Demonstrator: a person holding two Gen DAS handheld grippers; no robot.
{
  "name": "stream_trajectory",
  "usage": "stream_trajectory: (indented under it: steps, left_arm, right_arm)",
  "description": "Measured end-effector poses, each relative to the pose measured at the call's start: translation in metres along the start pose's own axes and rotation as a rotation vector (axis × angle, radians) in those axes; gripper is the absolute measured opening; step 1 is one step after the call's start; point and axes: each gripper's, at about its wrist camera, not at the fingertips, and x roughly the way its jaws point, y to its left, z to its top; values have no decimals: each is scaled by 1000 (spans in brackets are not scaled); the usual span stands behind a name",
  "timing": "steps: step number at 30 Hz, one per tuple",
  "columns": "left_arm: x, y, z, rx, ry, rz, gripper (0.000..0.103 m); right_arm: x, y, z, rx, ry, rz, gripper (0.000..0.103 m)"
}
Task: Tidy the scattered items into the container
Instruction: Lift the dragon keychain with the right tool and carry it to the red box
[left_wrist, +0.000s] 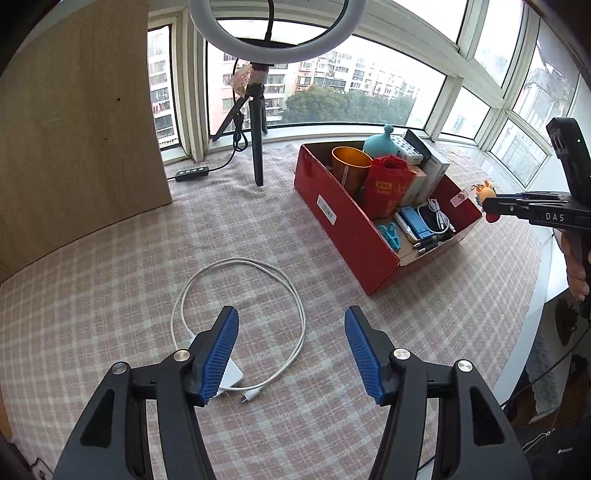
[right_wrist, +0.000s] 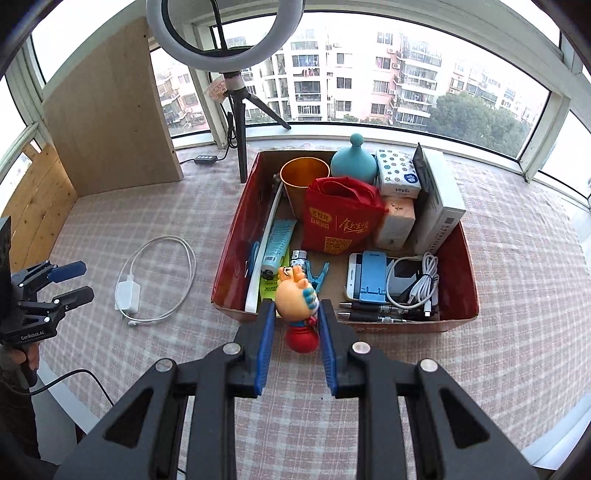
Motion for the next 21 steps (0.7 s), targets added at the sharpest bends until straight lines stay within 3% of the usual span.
stream_trajectory:
  steps: [13, 21]
  left_arm:
    - [35, 18, 18, -48, 22, 32, 60]
    - [58, 31, 17, -72, 61, 20, 60]
  right_arm:
    - [64, -40, 38, 125, 81, 14, 23]
    - [105, -71, 38, 216, 185, 8, 23]
